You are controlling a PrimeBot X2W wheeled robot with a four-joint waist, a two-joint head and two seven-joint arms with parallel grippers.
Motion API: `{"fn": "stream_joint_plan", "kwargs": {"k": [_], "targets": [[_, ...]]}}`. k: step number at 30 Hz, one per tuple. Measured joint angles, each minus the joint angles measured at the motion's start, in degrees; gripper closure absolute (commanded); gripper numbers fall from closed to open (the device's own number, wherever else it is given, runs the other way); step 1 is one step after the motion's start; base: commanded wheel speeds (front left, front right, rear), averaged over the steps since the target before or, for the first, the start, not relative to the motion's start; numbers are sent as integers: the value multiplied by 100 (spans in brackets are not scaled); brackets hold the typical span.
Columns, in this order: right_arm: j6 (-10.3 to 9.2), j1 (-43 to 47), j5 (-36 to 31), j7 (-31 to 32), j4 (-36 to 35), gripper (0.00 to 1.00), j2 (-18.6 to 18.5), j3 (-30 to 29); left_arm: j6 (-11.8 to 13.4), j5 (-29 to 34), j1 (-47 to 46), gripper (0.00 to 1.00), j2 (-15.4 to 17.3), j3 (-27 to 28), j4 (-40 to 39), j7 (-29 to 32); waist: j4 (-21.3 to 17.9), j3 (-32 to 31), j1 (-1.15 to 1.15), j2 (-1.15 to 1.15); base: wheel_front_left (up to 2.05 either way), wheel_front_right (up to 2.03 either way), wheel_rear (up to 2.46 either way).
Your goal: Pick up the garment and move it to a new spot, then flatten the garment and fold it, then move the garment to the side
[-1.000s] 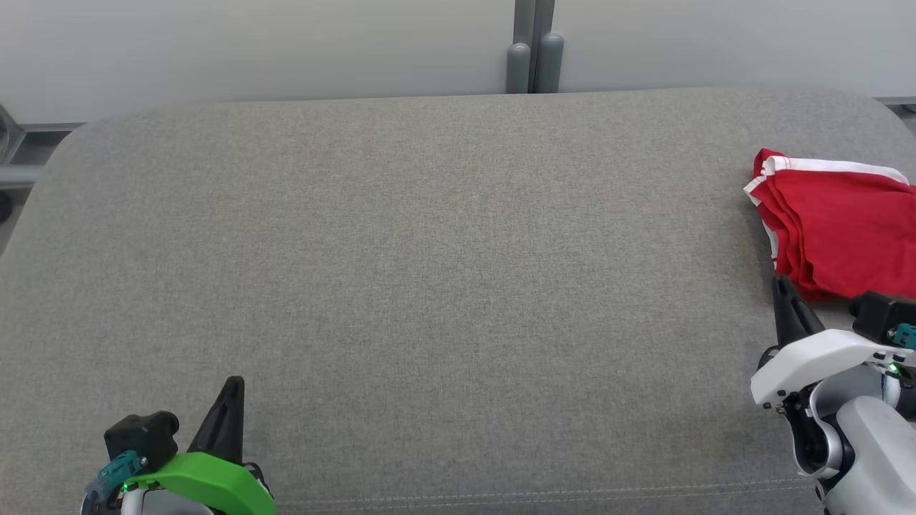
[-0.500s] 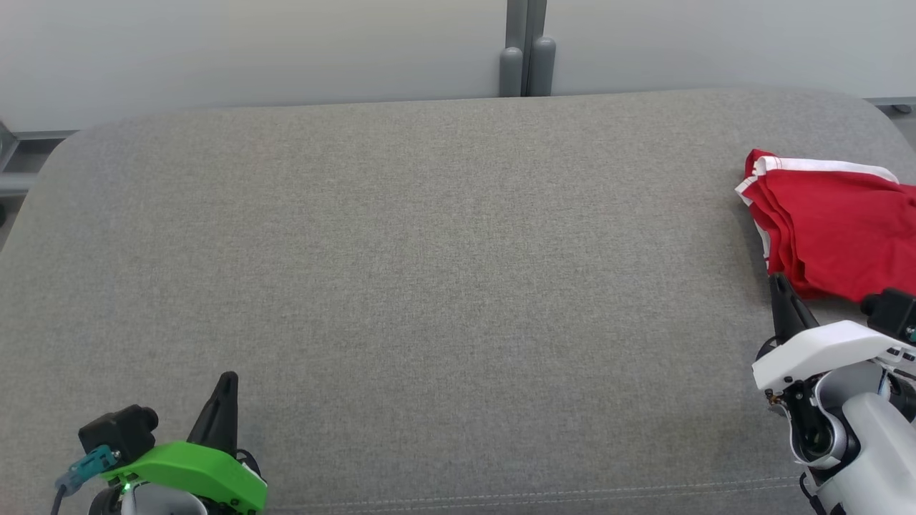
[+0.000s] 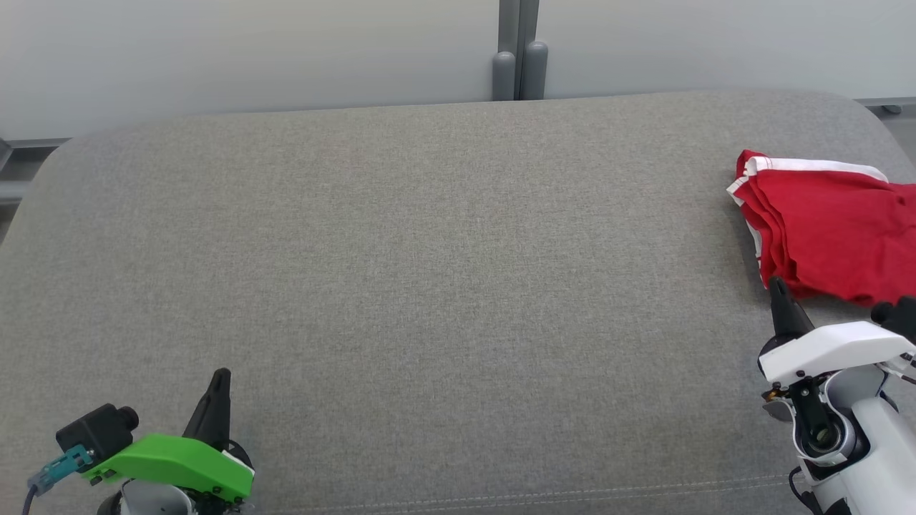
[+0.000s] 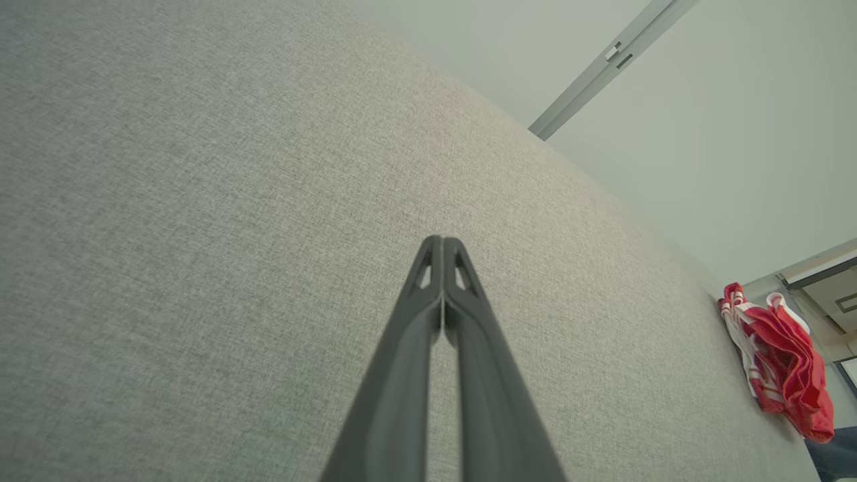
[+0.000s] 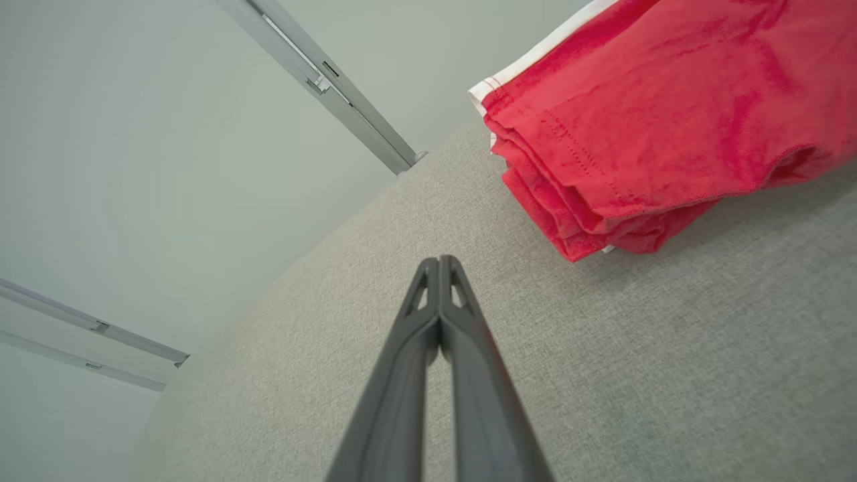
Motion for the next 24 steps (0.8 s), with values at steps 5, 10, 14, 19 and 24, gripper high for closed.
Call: {"fn": "stream_joint_plan", "kwargs": {"k": [5, 10, 14, 19, 24], "targets": [[73, 39, 298, 100, -45, 100, 101, -141, -71, -298, -1, 100, -49, 143, 1, 80, -22, -14, 0, 0, 0, 0, 0], [142, 44, 595, 211, -90, 100, 175, -283, -125, -538, -2, 100, -120, 268, 5, 174, -44, -28, 0, 0, 0, 0, 0], [196, 58, 831, 292, -122, 100, 254, -396, -174, -781, -4, 100, -185, 381, 13, 274, -62, -40, 0, 0, 0, 0, 0], [276, 88, 1105, 396, -170, 100, 336, -532, -259, -1087, -5, 100, -227, 524, 25, 352, -84, -54, 0, 0, 0, 0, 0], [333, 147, 1391, 500, -204, 100, 430, -679, -326, -1370, -8, 100, -307, 660, 31, 454, -106, -68, 0, 0, 0, 0, 0]]}}
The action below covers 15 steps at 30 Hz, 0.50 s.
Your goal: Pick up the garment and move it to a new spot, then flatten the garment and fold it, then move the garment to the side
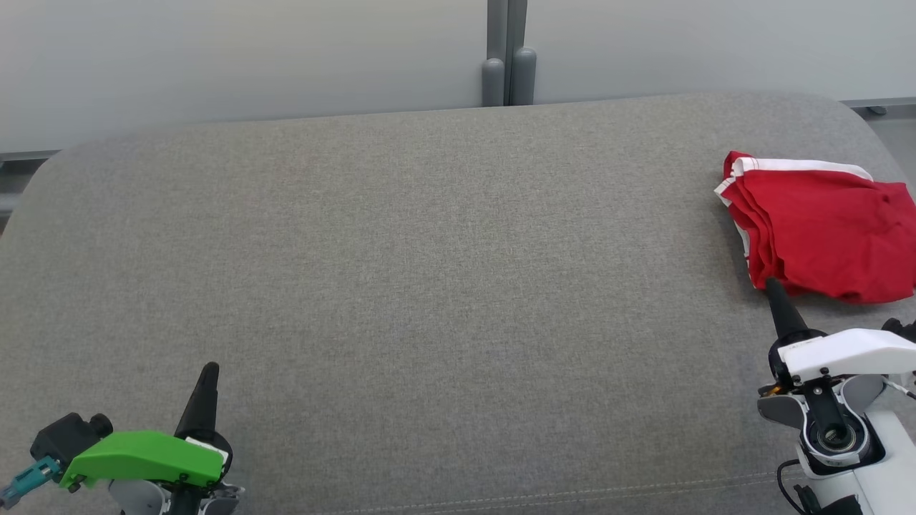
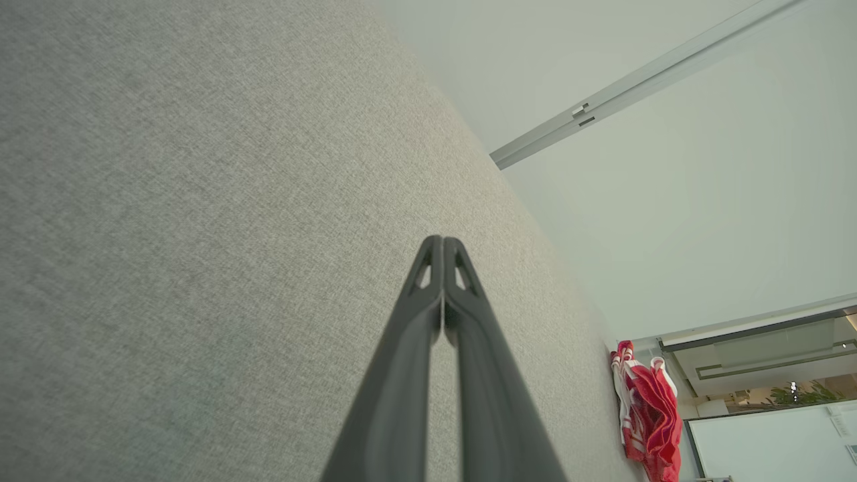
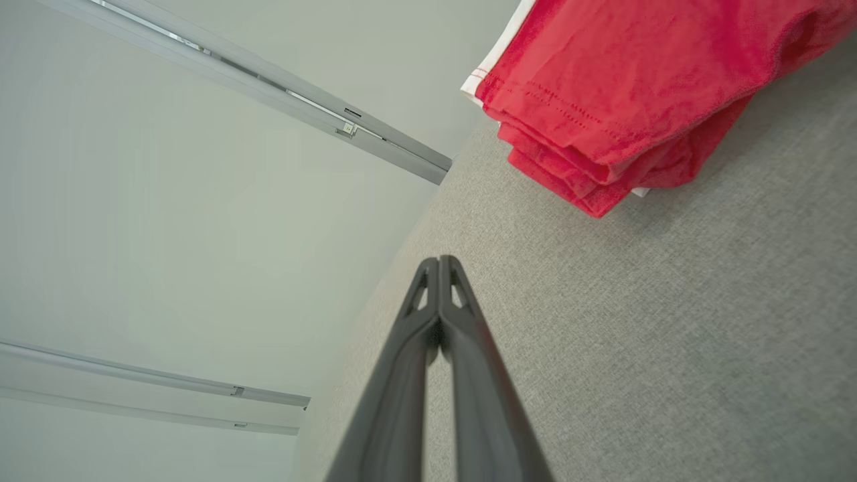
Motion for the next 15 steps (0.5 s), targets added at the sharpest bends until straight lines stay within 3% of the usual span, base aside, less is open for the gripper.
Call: {"fn": "stream_joint_plan", "kwargs": {"k": [15], "targets": [[223, 84, 944, 307, -133, 100, 275, -448, -210, -878, -21, 100, -221, 437, 46, 303, -70, -46, 0, 0, 0, 0, 0]]}}
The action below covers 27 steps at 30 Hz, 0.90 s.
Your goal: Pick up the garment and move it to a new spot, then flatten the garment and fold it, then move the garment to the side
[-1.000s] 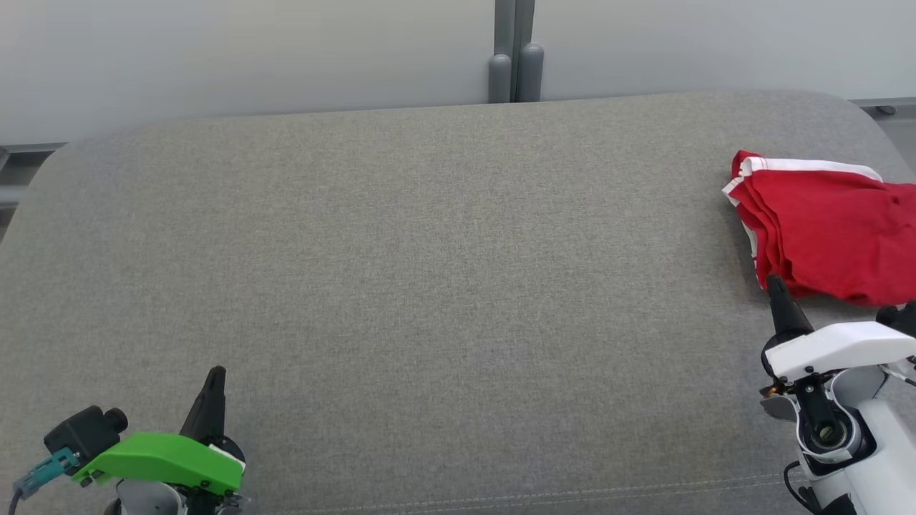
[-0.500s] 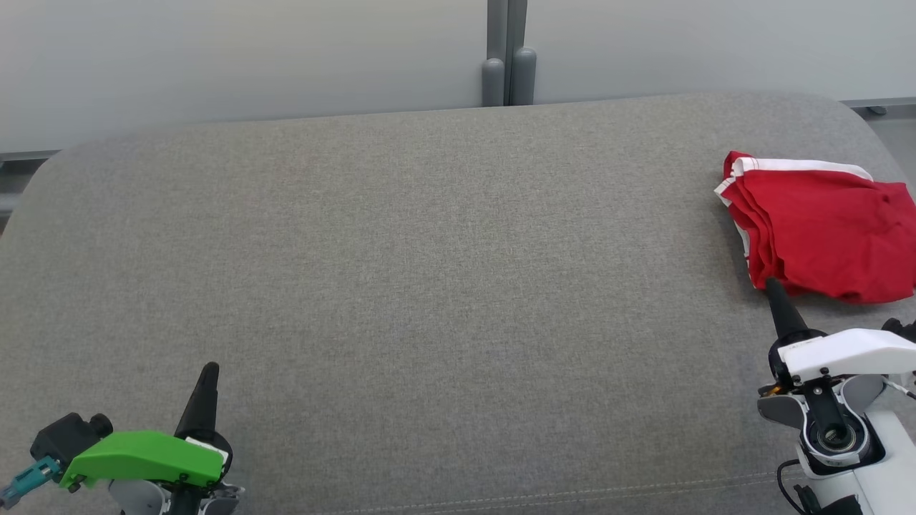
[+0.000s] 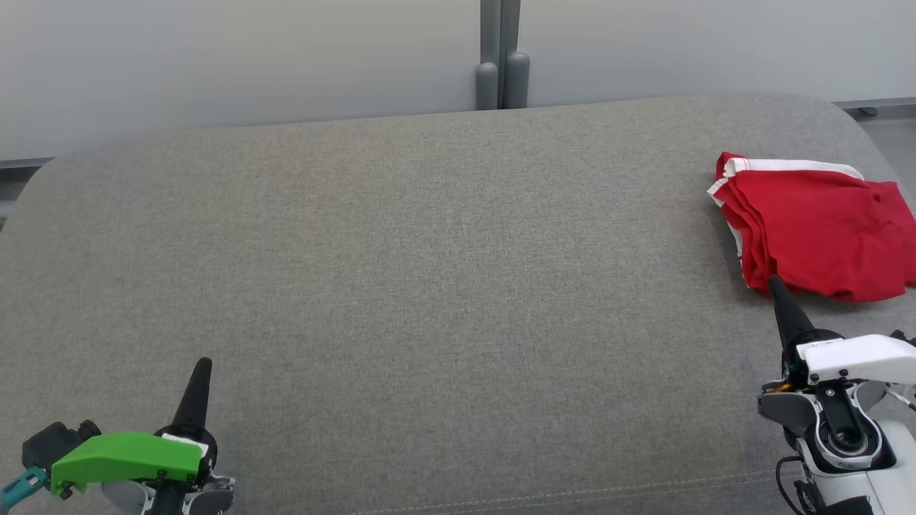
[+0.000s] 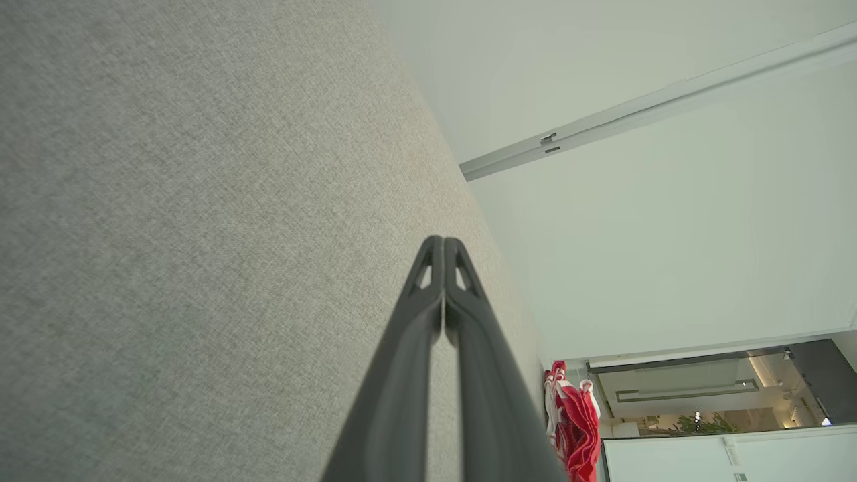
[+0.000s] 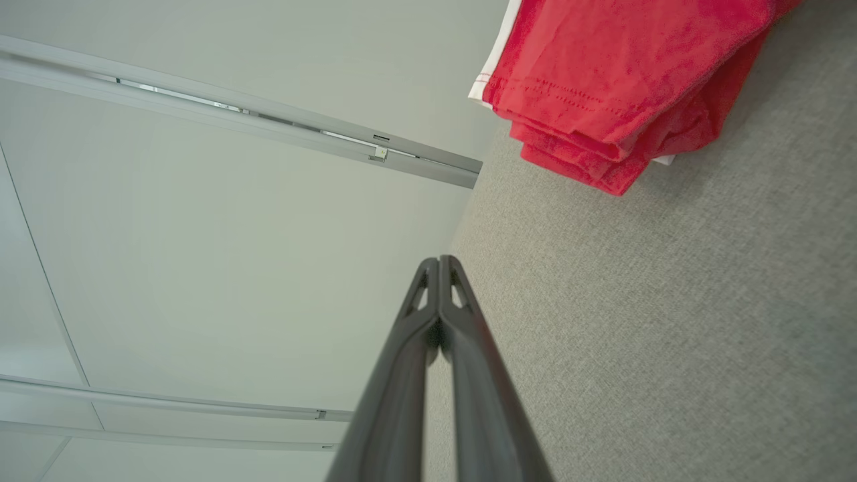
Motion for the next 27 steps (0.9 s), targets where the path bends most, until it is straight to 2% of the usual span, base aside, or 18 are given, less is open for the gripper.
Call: {"fn": "stream_joint_plan", "kwargs": {"k": [23, 27], "targets": [[323, 142, 1261, 455, -191, 100, 386, -616, -327, -1261, -95, 100, -278, 604, 77, 406, -97, -62, 0, 0, 0, 0, 0], [333, 163, 1419, 502, -211, 100, 444, -680, -343, -1385, -121, 100, -338, 678, 87, 452, -106, -68, 0, 0, 0, 0, 0]]}}
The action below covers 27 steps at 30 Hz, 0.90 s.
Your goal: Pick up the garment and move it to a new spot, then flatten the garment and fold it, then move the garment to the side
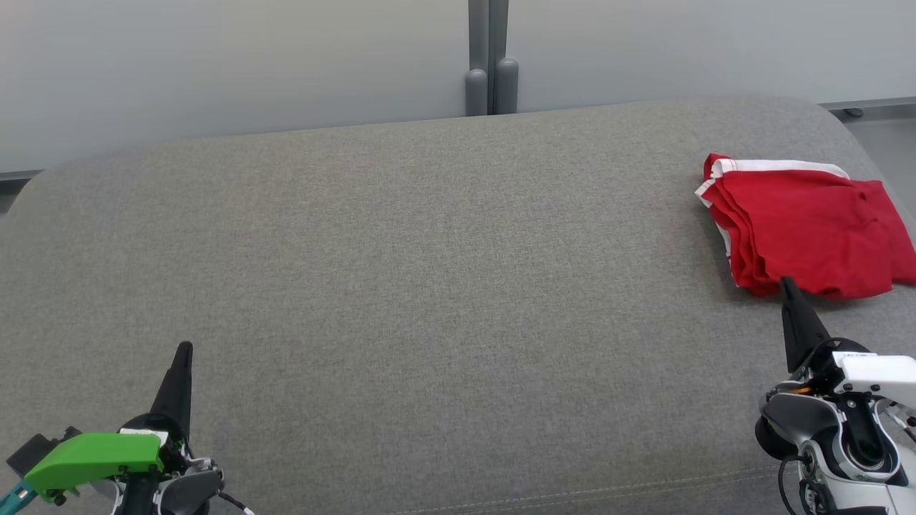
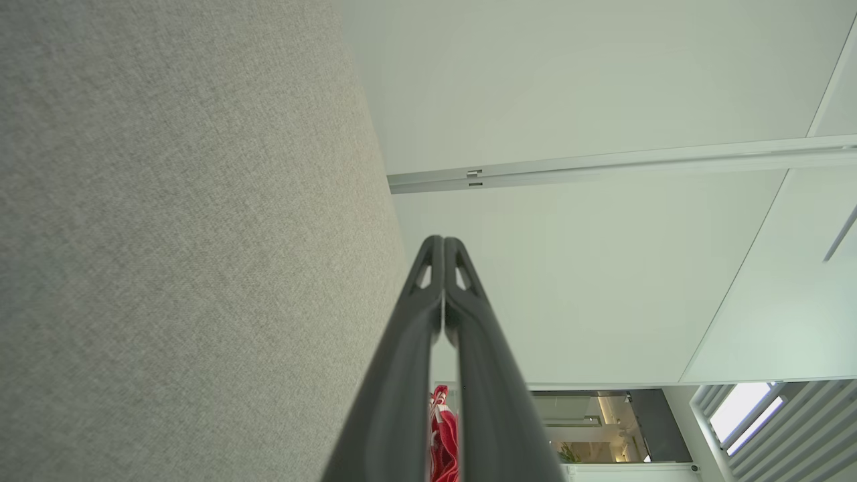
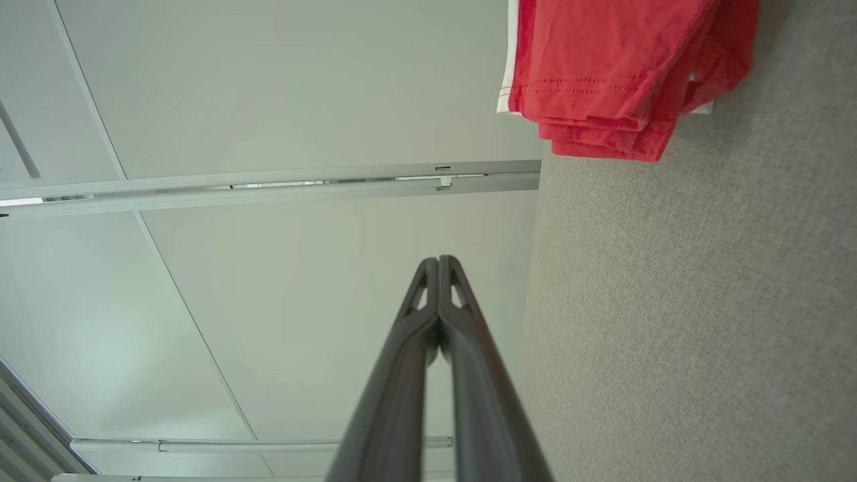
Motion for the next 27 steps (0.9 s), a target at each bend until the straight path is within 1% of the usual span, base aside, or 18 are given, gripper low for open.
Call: {"fn": "stream_joint_plan", "kwargs": {"k": [27], "targets": [[5, 1, 2, 0, -29, 100, 3, -10, -44, -7, -27, 100, -8, 18, 24, 0, 1, 0, 0, 0, 0, 0, 0]]}}
